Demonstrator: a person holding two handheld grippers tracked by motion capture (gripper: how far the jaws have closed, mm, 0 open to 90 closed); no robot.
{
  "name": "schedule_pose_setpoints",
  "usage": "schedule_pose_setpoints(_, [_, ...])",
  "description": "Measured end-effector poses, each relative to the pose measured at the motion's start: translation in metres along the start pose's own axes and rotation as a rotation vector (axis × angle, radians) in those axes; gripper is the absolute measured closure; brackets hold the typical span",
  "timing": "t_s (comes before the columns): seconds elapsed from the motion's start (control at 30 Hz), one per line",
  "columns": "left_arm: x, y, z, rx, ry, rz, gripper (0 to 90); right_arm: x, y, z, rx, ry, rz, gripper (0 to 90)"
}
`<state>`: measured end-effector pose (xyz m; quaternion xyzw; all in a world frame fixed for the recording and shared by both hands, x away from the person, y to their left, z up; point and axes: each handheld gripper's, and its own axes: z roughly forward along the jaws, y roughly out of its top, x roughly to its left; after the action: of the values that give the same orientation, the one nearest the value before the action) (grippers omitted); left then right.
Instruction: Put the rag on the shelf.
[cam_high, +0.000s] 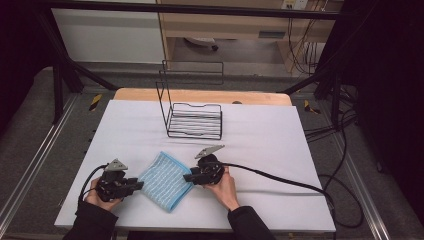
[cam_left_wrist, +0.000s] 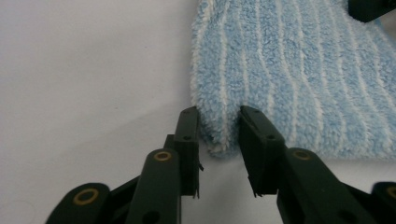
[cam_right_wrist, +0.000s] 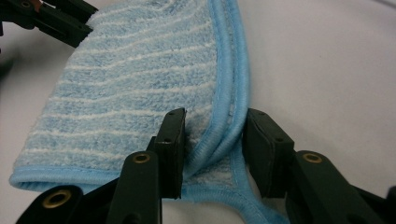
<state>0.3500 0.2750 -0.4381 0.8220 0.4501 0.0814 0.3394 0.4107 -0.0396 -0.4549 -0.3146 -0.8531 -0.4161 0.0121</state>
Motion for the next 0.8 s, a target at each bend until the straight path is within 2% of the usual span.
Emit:
schedule_pose_setpoints(0.03, [0.000,0.000,0.001,0.002,-0.005,-0.002,75.3,0.000,0.000,0.000,0.002,0.001,0.000,62.1])
schedule_pose_setpoints(0.1, [-0.001,0.000,0.001,0.006,-0.003,0.003,77.2,0.000,0.000,0.000,0.004,0.001,0.008,63.1])
schedule_pose_setpoints(0.2, [-0.001,0.001,0.000,0.004,-0.008,0.007,82.9,0.001,0.001,-0.002,0.011,0.008,0.025,70.3])
schedule_pose_setpoints(0.33, [-0.001,0.003,-0.001,-0.003,-0.006,0.017,84.5,0.003,0.002,-0.007,0.007,0.008,0.022,76.9])
schedule_pose_setpoints(0.53, [-0.002,0.007,0.000,-0.018,0.016,0.034,85.0,0.007,0.003,-0.014,0.011,0.014,0.025,79.4])
schedule_pose_setpoints(0.67, [0.001,0.015,0.005,-0.040,0.022,0.034,85.3,0.013,0.001,-0.019,0.005,-0.002,0.026,79.9])
schedule_pose_setpoints(0.8, [-0.002,0.026,0.015,-0.050,0.009,0.032,85.4,0.020,0.001,-0.032,0.000,-0.068,0.039,79.9])
